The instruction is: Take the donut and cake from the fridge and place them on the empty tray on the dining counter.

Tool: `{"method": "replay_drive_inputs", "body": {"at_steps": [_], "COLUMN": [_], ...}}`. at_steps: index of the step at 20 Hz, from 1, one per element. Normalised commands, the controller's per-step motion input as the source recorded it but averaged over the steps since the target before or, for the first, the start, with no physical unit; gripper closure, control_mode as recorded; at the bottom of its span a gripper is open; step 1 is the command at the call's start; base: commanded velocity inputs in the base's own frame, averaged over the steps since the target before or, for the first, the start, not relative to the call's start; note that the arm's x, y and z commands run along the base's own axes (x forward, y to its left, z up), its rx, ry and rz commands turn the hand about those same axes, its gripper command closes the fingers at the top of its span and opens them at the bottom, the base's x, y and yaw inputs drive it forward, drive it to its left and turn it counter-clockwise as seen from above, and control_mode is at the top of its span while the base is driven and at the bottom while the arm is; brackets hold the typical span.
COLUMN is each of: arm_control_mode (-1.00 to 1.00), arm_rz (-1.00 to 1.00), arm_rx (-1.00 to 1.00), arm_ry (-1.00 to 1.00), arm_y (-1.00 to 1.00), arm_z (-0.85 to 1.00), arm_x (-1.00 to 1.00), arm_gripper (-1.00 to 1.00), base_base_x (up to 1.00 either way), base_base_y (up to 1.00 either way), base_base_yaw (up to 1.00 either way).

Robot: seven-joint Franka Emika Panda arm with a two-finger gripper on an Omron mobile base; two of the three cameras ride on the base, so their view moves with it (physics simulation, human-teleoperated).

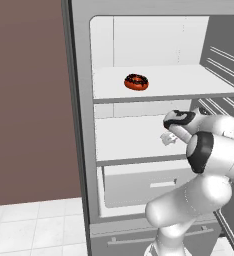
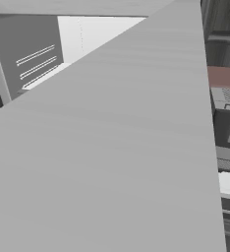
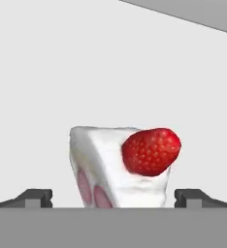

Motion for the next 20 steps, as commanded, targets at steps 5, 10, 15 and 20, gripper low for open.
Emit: {"method": "replay_drive_inputs", "body": {"at_steps": [5, 10, 15, 20], "arm_control_mode": [-1.0, -1.0, -1.0, -1.0], "arm_rz": [0.0, 0.0, 0.0, 0.0], "arm_rx": [0.0, 0.0, 0.0, 0.0], "arm_ry": [0.03, 0.04, 0.03, 0.0], "arm_y": [0.0, 0.11, 0.11, 0.1], "arm_z": [-0.19, -0.23, -0.21, -0.15], "arm_x": [0.34, 0.39, 0.33, 0.19], "arm_gripper": [-1.0, 1.0, 1.0, 1.0], "base_base_x": [0.0, 0.0, 0.0, 0.0], "base_base_y": [0.0, 0.0, 0.0, 0.0], "base_base_yaw": [0.0, 0.0, 0.0, 0.0]}}
